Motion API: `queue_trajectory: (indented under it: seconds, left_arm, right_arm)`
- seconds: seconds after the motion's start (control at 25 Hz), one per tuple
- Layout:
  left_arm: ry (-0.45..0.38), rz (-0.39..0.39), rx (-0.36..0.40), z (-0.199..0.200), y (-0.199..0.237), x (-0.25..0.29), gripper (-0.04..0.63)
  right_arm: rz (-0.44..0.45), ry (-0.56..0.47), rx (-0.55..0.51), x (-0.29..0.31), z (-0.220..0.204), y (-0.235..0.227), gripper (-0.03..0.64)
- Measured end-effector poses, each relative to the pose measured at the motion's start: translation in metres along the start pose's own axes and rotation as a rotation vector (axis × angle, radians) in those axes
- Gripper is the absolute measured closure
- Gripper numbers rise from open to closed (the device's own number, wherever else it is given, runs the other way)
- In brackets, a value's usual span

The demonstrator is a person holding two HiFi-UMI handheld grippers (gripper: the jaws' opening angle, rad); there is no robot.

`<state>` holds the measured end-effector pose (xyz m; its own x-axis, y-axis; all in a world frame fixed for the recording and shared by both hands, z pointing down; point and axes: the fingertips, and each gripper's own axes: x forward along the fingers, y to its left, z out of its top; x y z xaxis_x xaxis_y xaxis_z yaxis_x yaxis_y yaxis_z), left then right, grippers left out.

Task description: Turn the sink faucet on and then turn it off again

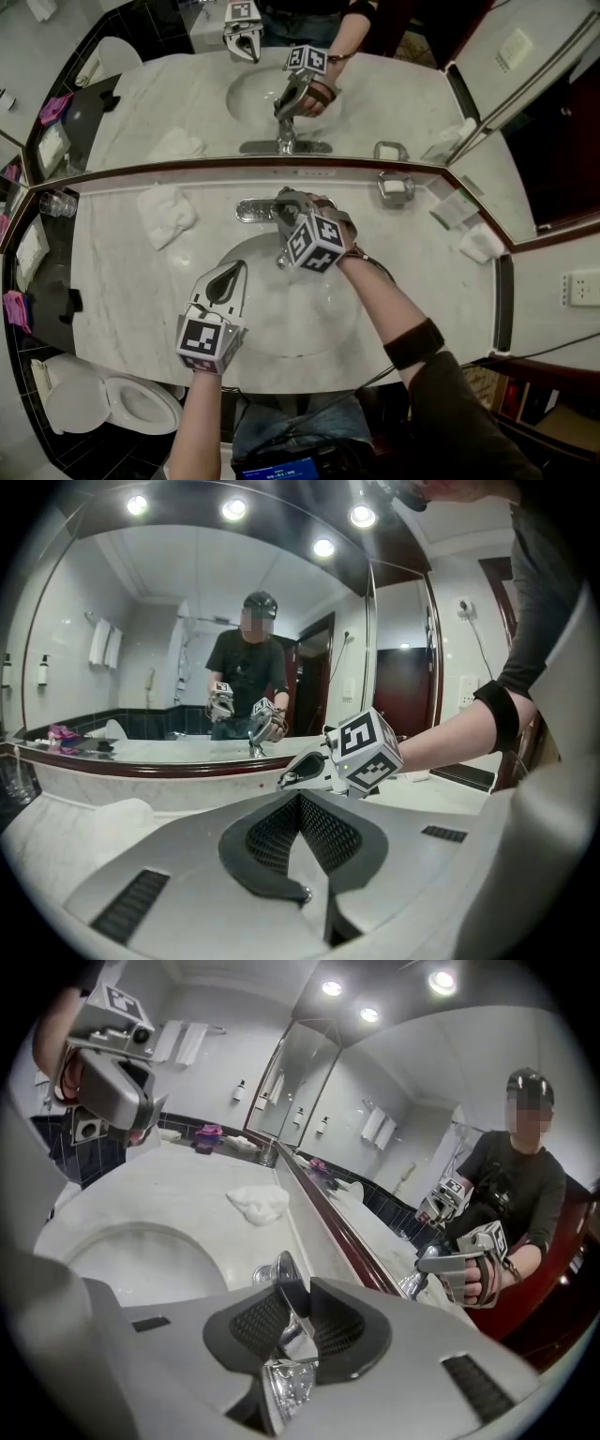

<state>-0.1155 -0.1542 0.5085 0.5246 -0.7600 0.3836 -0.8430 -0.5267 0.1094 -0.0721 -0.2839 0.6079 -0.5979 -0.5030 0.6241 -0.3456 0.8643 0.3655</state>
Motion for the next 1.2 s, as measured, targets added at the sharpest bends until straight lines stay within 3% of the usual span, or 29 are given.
queue_trajectory:
  seconds: [0.12, 0.24, 0.4, 0.6, 0.84, 1.12, 1.2]
  left_arm:
    - [0.007, -0.010, 0.031, -0.004, 0.001, 0.001, 0.595]
    - [0.002, 0.000, 0.005, 0.001, -0.001, 0.002, 0.595]
    - [0.000, 0.004, -0.001, 0.003, -0.002, 0.000, 0.595]
    - [0.022, -0.011, 0.059, -0.008, 0.001, -0.009, 0.595]
    - [0.024, -0.007, 0.067, -0.004, -0.002, -0.024, 0.595]
    - [0.016, -0.025, 0.056, 0.007, -0.012, -0.049, 0.595]
    - [0.008, -0.029, 0.051, 0.013, -0.014, -0.056, 0.595]
  right_arm:
    - [0.027, -0.011, 0.071, 0.000, -0.001, -0.003, 0.527]
    - [0.042, -0.012, 0.100, 0.001, -0.002, -0.003, 0.523]
    - [0.034, -0.002, 0.064, 0.000, -0.002, -0.003, 0.522]
    - [-0.012, 0.020, 0.047, -0.001, -0.006, -0.002, 0.492]
    - [-0.073, 0.085, -0.050, -0.027, -0.004, 0.005, 0.495]
    - [-0.137, 0.029, 0.111, -0.101, 0.015, 0.017, 0.502]
    - [-0.162, 0.014, 0.175, -0.128, 0.017, 0.020, 0.553]
